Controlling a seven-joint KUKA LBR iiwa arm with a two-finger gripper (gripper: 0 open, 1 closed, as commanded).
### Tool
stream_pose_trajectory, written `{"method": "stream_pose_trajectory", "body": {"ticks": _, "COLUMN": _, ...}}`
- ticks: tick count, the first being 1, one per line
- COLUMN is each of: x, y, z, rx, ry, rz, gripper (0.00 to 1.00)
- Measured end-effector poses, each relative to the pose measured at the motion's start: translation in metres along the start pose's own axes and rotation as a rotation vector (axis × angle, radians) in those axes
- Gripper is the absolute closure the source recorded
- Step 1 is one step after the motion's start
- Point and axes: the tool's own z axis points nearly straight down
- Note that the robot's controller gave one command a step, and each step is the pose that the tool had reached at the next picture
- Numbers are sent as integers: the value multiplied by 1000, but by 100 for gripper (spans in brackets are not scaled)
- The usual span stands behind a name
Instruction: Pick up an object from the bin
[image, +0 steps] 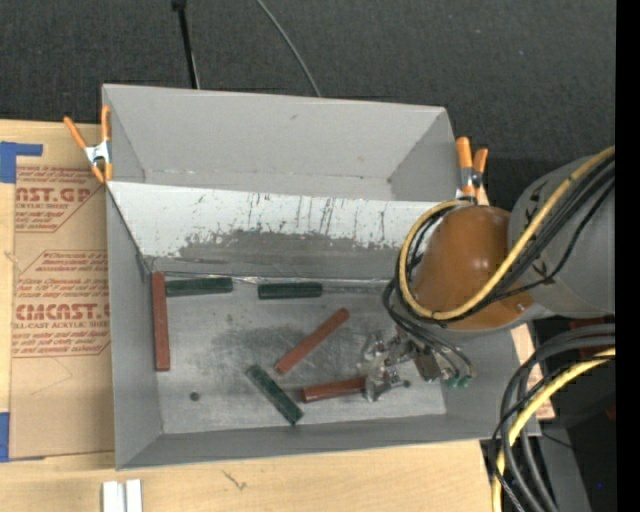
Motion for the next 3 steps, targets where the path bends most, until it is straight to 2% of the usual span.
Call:
{"method": "stream_pose_trajectory", "body": {"ticks": 1, "x": 3, "y": 1, "z": -14, "rx": -4, "ry": 12, "rz": 0, "gripper": 100}}
{"method": "stream_pose_trajectory", "body": {"ticks": 3, "x": -1, "y": 0, "z": -51, "rx": 0, "ry": -2, "rz": 0, "gripper": 100}}
